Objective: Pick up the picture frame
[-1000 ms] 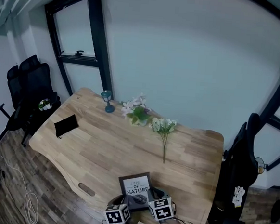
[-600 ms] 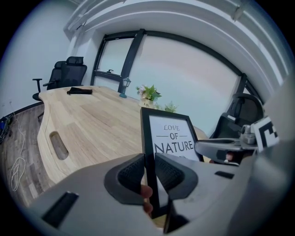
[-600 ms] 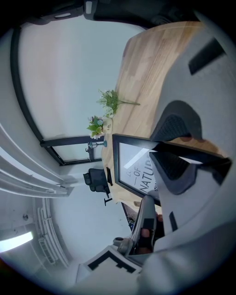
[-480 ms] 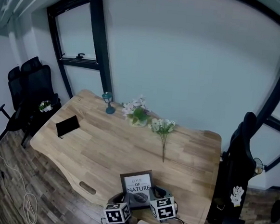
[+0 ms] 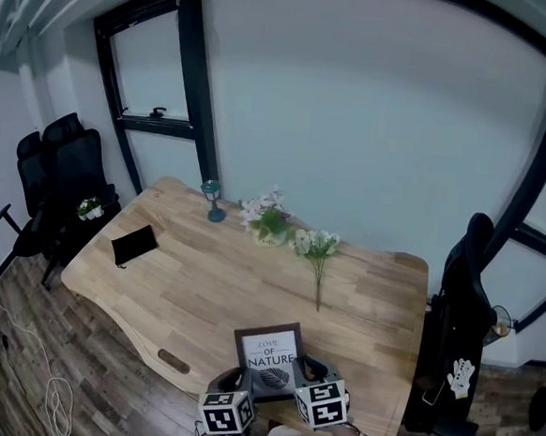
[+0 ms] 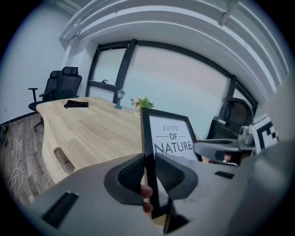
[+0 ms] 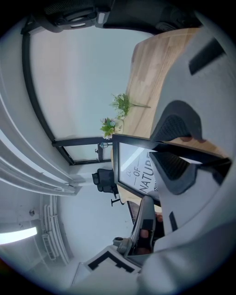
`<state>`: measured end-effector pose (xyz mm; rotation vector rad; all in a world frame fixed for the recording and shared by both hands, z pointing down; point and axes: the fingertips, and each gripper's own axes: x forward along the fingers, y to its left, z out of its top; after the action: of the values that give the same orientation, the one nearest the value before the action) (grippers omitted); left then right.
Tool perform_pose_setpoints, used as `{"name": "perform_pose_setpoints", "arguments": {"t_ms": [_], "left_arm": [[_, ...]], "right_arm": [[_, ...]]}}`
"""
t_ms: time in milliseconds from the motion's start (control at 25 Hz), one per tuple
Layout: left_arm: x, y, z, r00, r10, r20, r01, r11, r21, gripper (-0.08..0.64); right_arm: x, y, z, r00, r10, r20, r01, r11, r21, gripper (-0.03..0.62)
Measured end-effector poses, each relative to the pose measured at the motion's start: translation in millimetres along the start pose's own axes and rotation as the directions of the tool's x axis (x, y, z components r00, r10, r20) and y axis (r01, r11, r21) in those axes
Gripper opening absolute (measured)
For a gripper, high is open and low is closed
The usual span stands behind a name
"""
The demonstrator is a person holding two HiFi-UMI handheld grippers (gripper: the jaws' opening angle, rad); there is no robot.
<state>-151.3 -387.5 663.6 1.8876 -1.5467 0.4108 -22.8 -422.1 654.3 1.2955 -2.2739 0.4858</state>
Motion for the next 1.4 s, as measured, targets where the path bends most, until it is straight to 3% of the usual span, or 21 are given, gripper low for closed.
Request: {"name": "perform_pose_setpoints", "arguments": {"t_ms": [280,600,1400], "left_arm": [[-60,-7,13,0.998,-0.014,0.061,0.012,0.999,0.032,0.066],[-131,-33,-8,0.989,-0.025,0.143,0.017,0.998,0.062,0.066],[-205,-61,7,0.969,-0.066,0.239,0.041,0.993,0.108,0.066]], "right_arm": [[-50,32,22,0.997,-0.009,0.077,0.011,1.0,-0.018,0.075],[-124,60,15,0.986,-0.01,0.168,0.019,0.998,-0.055,0.075],[-201,84,38,0.955,-0.029,0.295,0.051,0.996,-0.068,0.075]]}}
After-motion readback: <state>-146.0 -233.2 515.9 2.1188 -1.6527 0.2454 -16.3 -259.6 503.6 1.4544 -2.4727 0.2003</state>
